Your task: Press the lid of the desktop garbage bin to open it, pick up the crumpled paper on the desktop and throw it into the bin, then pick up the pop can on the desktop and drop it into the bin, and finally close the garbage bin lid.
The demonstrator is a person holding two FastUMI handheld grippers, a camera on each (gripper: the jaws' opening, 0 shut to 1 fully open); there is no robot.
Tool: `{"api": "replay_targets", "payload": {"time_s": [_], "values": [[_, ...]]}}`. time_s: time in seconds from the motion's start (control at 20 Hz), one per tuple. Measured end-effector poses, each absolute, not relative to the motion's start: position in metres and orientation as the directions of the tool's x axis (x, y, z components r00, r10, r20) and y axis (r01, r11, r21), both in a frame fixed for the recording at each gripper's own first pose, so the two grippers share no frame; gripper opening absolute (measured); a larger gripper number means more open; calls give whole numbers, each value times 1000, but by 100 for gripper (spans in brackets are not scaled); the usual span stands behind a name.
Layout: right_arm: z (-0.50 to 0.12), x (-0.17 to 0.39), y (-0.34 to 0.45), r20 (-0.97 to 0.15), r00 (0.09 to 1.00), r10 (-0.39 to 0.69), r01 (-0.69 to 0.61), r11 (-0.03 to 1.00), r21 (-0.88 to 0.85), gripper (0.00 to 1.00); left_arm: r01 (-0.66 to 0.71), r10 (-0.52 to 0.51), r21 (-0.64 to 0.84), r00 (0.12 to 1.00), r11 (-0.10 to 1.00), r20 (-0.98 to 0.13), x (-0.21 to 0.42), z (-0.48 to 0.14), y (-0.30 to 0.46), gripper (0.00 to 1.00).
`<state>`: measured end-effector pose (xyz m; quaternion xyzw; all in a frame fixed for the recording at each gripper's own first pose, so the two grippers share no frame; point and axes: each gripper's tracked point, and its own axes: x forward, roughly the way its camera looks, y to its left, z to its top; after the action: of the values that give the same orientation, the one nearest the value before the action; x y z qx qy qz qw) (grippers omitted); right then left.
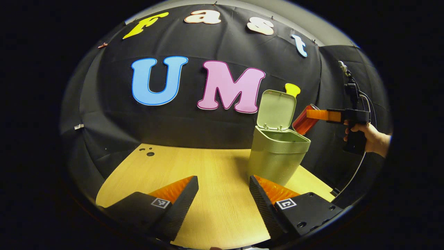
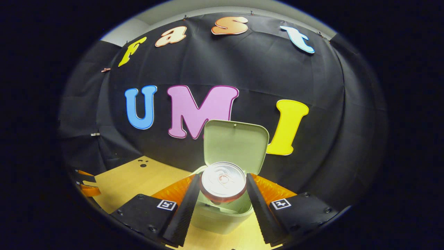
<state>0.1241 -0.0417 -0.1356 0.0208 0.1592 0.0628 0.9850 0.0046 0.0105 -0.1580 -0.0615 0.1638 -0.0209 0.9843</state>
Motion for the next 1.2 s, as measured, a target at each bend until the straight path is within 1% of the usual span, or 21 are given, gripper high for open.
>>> {"api": "replay_targets", "payload": {"time_s": [0.2,0.45,0.8,1.0,1.2], "values": [[-167,133,-55,-401,910,110,-95,994,58,83,11,-44,-103,945,995,-325,10,-158,11,95],[-204,140,-60,-508,856,101,-93,995,41,83,23,-57,-110,948,994,-314,16,-155,5,95],[-248,142,-60,-617,781,92,-98,995,25,83,32,-58,-87,950,996,-306,20,-153,3,95],[-251,146,-57,-615,782,100,-104,994,30,84,30,-53,-80,948,996,-314,19,-157,4,95],[-252,149,-57,-622,778,84,-94,995,16,85,29,-55,-85,945,996,-321,18,-159,5,95]]}}
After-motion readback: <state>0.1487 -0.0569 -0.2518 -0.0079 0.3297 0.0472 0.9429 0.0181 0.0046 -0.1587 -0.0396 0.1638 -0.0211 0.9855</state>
